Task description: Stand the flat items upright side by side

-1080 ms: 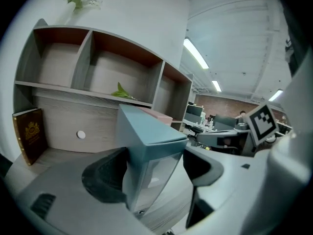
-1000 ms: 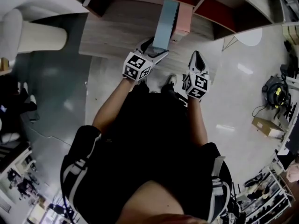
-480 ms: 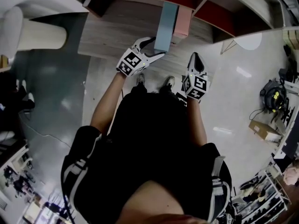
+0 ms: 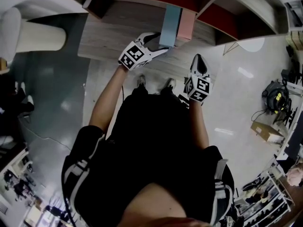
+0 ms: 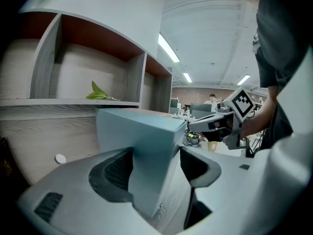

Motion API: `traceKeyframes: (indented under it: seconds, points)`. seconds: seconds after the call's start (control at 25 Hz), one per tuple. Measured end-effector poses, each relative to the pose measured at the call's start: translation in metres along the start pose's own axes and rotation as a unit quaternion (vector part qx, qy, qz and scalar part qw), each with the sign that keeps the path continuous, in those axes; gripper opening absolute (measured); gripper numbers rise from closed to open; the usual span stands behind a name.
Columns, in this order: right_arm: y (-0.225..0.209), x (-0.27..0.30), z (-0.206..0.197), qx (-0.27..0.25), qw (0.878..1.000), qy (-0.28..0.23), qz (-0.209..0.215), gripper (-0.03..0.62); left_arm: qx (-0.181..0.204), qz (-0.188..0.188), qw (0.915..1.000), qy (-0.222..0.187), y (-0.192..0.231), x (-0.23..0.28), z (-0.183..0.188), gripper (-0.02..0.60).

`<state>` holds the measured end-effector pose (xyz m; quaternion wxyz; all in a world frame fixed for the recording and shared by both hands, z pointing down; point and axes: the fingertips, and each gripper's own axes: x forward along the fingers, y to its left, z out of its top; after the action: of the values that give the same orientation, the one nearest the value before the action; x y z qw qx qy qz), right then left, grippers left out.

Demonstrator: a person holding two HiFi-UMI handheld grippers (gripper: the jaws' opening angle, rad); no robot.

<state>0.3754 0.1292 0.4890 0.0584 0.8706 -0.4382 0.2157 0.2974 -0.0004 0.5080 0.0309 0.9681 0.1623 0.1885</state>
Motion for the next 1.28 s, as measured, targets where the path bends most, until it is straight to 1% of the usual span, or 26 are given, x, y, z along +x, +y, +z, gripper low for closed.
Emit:
traceKeyframes:
  seconds: [0.36, 0.84, 1.04, 1.16, 1.28]
  points:
    - [-0.007, 0.004, 0.0, 0.004, 1.0, 0.002, -0.009, 0.025, 0.003, -0.003, 1.0, 0.0, 0.018, 0.017, 0.006, 0.314]
    - [-0.003, 0.005, -0.002, 0.003, 1.0, 0.005, -0.004, 0.025, -0.018, 0.003, 0.9997, -0.018, 0.032, 0.021, 0.011, 0.314]
    - [-0.002, 0.004, -0.001, 0.002, 1.0, 0.004, -0.004, 0.025, -0.034, 0.01, 0.9991, -0.024, 0.039, 0.023, 0.01, 0.314]
    - [-0.002, 0.003, -0.001, 0.001, 1.0, 0.002, -0.003, 0.025, -0.052, 0.021, 0.9981, -0.028, 0.041, 0.02, 0.008, 0.314]
    - [-0.003, 0.001, -0.001, -0.001, 1.0, 0.001, -0.002, 0.025, -0.072, 0.042, 0.9952, -0.052, 0.043, 0.008, 0.014, 0.314]
